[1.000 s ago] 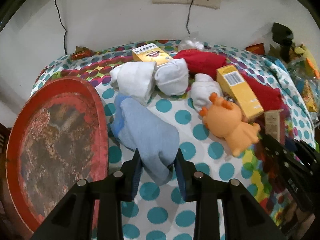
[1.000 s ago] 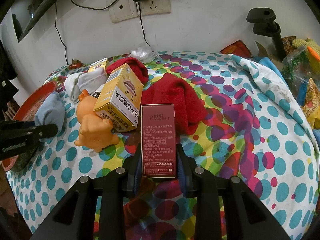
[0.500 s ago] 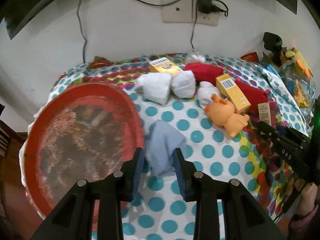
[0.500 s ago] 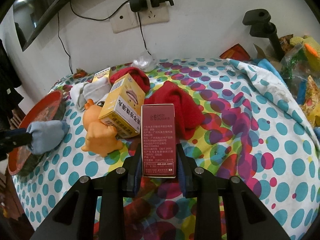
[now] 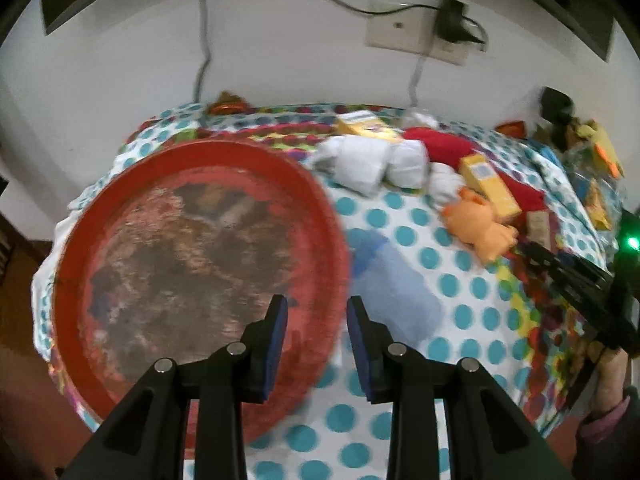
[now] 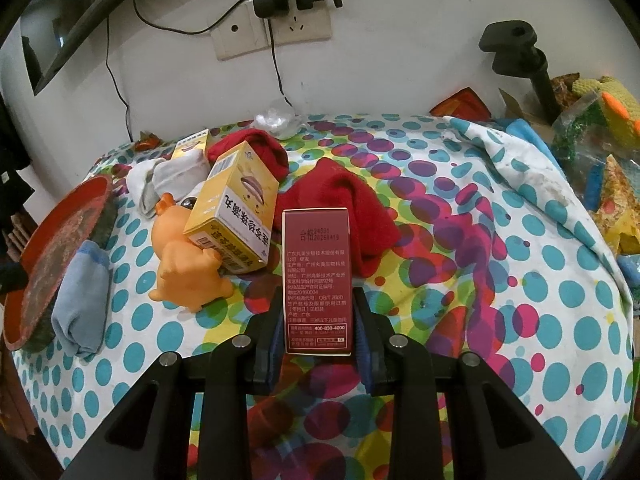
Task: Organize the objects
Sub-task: 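Close the left gripper on the light blue sock and lift it, then carry the blue sock over the red tray and open the left gripper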
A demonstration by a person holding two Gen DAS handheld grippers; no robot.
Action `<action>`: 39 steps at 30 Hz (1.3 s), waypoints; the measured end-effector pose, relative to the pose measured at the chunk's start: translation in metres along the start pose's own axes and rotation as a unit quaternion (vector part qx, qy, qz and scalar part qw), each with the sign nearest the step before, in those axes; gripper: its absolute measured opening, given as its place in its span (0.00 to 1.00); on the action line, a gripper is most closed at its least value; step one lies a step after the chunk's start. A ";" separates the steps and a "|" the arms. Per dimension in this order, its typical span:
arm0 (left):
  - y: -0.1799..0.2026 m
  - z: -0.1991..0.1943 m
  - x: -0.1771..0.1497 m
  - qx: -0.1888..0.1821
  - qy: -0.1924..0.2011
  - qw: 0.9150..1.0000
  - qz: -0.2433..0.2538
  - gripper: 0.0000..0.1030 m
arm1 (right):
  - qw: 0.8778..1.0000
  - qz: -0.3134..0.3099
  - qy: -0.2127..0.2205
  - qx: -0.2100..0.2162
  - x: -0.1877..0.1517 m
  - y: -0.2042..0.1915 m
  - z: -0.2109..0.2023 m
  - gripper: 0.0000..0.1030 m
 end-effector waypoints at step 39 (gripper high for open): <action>0.071 0.029 -0.005 -0.002 -0.038 0.999 0.005 0.26 | 0.999 0.026 0.000 0.034 -0.002 0.004 0.000 0.27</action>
Point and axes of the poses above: each gripper's, at about its wrist camera, not at the fingertips, and z roughly the way its jaws point, y to its right, x to its top, the point moved 8 cm from there along z, roughly the way its jaws point, and after that the axes turned 12 degrees about x, right-handed, at the moved point
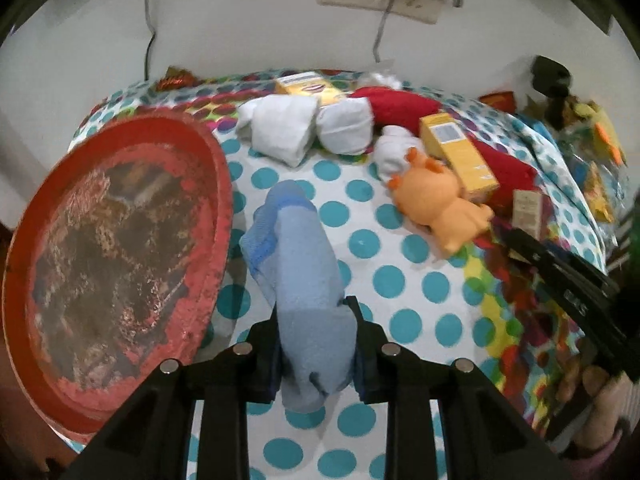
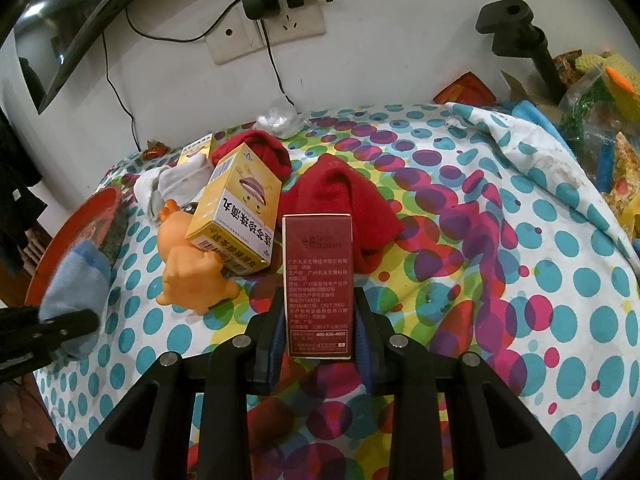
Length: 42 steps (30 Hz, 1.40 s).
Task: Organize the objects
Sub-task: 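Carry the blue sock over the red tray and open the left gripper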
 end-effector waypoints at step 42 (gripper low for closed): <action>-0.276 0.038 -0.018 0.151 -0.035 0.983 -0.100 0.26 | 0.998 -0.028 -0.018 -0.050 0.001 0.002 0.005 0.27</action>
Point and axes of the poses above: each gripper's, at about its wrist camera, not at the fingertips, and z roughly the way its jaws point, y to its right, x to its top, the point moved 8 cm from there along z, roughly the way its jaws point, and after that the axes turned 12 degrees about x, right-handed, at the moved point
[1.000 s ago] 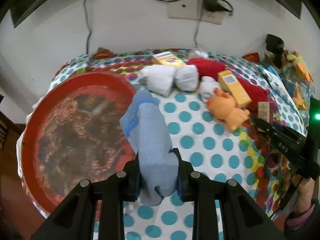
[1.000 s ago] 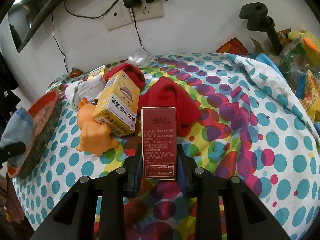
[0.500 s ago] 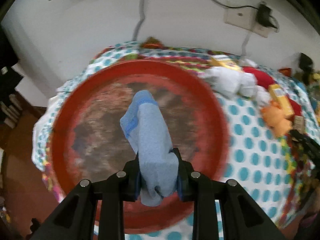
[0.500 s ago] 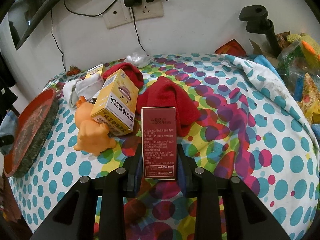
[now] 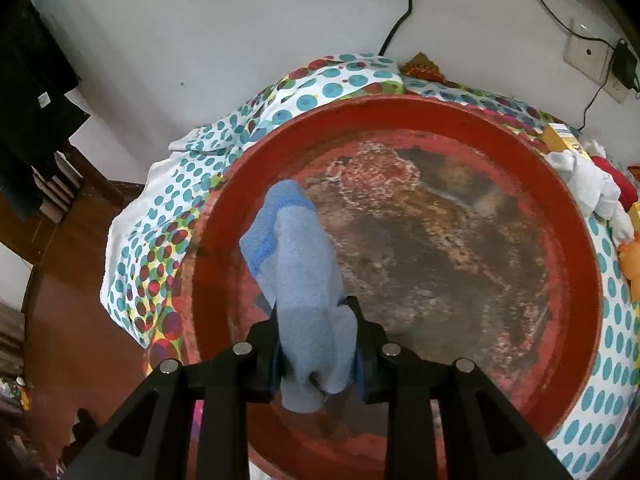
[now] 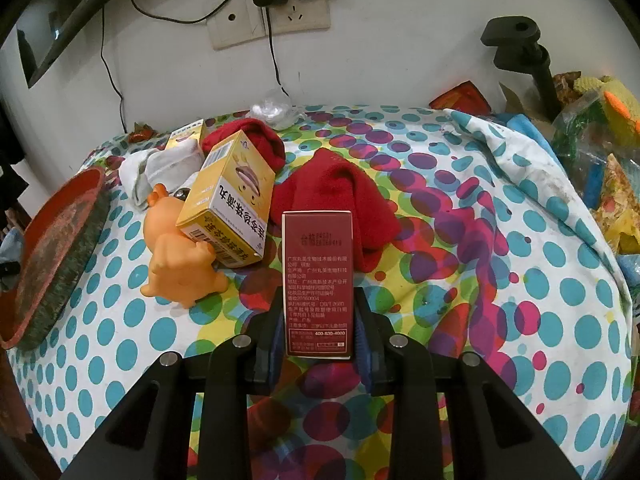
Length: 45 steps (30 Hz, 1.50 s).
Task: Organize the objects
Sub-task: 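Carry the blue sock over the red tray and open the left gripper, then carry the held dark red box toward the red tray with the right gripper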
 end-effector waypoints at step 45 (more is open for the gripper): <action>-0.020 -0.067 -0.062 -0.012 0.094 0.995 -0.013 0.55 | 0.999 -0.025 0.019 -0.044 0.004 -0.004 -0.009 0.27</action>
Point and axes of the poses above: each gripper's, at about its wrist camera, not at the fingertips, and z roughly the way its jaws point, y to its right, x to its top, the point moved 8 cm from there along z, roughly the way its jaws point, and after that the axes turned 12 degrees about x, right-handed, at the moved point
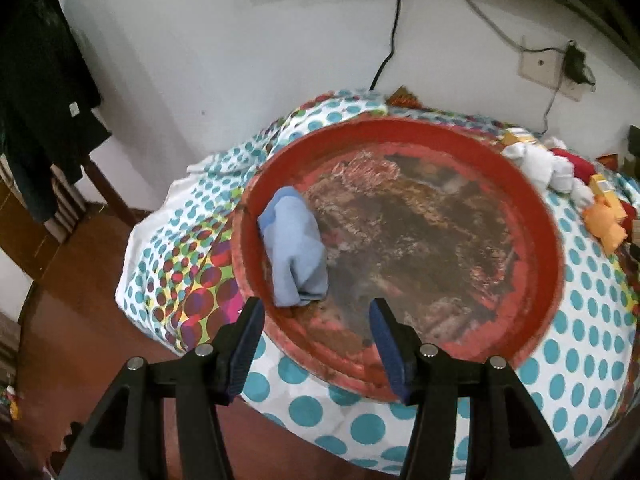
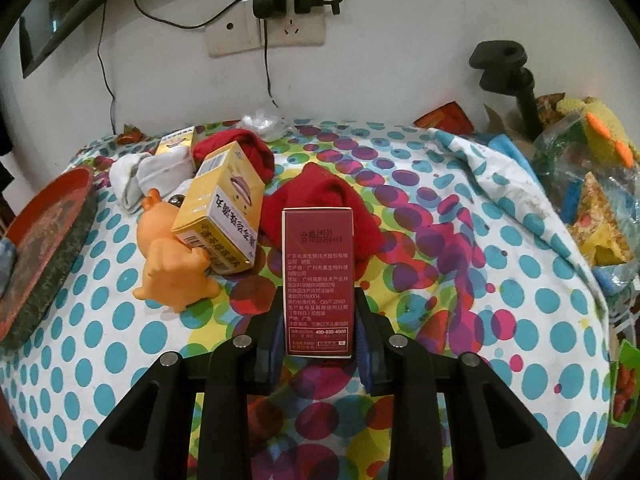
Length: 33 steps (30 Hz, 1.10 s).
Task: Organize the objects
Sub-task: 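Carry the held dark red box toward the red tray with the right gripper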
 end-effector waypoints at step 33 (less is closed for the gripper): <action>-0.021 0.003 -0.009 -0.040 -0.011 0.999 -0.020 0.57 | 0.999 -0.031 0.014 0.023 0.010 -0.094 -0.043 0.27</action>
Point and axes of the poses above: each gripper's, at about its wrist camera, not at the fingertips, and z roughly the way its jaws point, y to its right, x to its top, the point moved 8 cm from there along z, roughly the way its jaws point, and after that the axes turned 12 degrees about x, right-handed, at the moved point
